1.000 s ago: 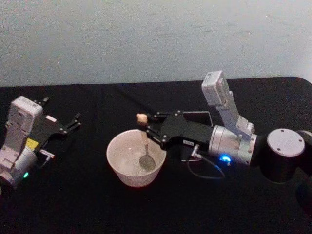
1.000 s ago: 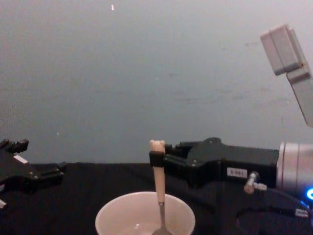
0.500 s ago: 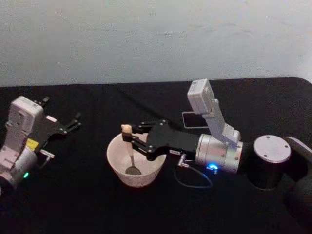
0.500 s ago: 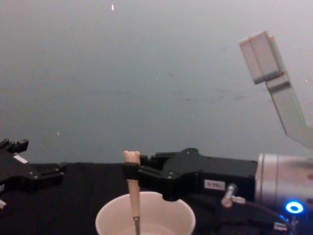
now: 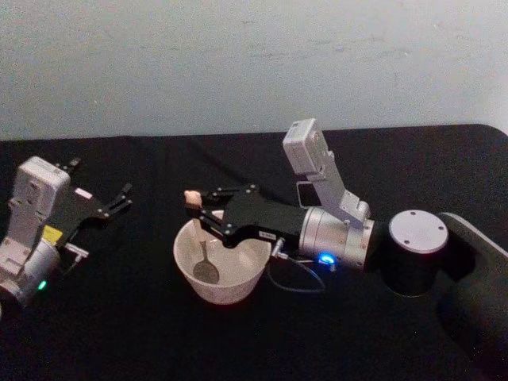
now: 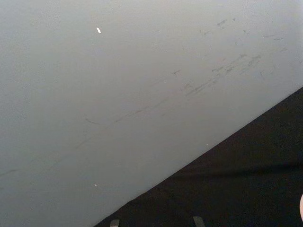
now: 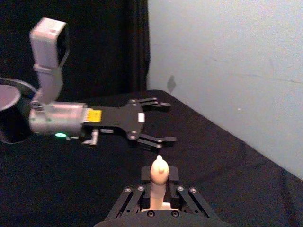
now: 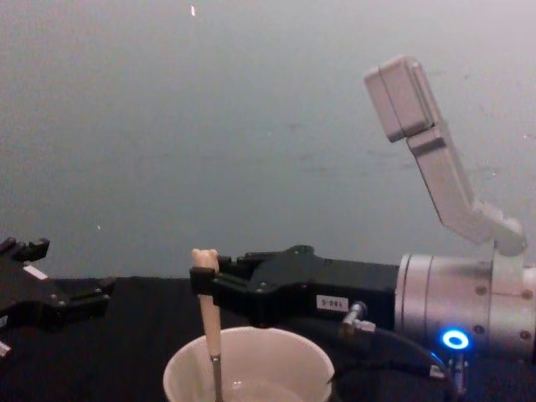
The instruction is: Pick up the stirring spoon with one hand, stir inside the cup, then place it back in its original position.
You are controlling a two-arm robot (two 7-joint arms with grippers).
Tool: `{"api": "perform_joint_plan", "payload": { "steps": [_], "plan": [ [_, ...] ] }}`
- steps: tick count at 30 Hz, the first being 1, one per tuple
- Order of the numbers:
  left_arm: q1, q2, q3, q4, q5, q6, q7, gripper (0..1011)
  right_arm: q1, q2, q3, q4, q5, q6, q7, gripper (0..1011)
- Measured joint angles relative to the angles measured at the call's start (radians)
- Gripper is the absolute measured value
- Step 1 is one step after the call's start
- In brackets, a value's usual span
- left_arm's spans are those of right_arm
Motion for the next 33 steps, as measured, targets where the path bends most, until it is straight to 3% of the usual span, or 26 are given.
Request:
{"api": "perform_joint_plan", "payload": {
  "steps": [14, 19, 33],
  "plan": [
    [0.0, 0.0, 0.0, 0.0, 0.0, 0.0, 0.0, 1001, 0.022, -0.018, 0.048, 0.061, -0.015, -0.015, -0.042, 210],
    [0.0, 0.0, 0.0, 0.0, 0.0, 0.0, 0.0, 1001, 0.01, 0.003, 0.06, 0.042, -0.019, -0.014, -0.043, 210],
    [0.0, 0.0, 0.0, 0.0, 0.0, 0.0, 0.0, 1001, -0.078, 0.102, 0.082, -0.121, 0.004, 0.018, -0.012, 210]
  ]
}}
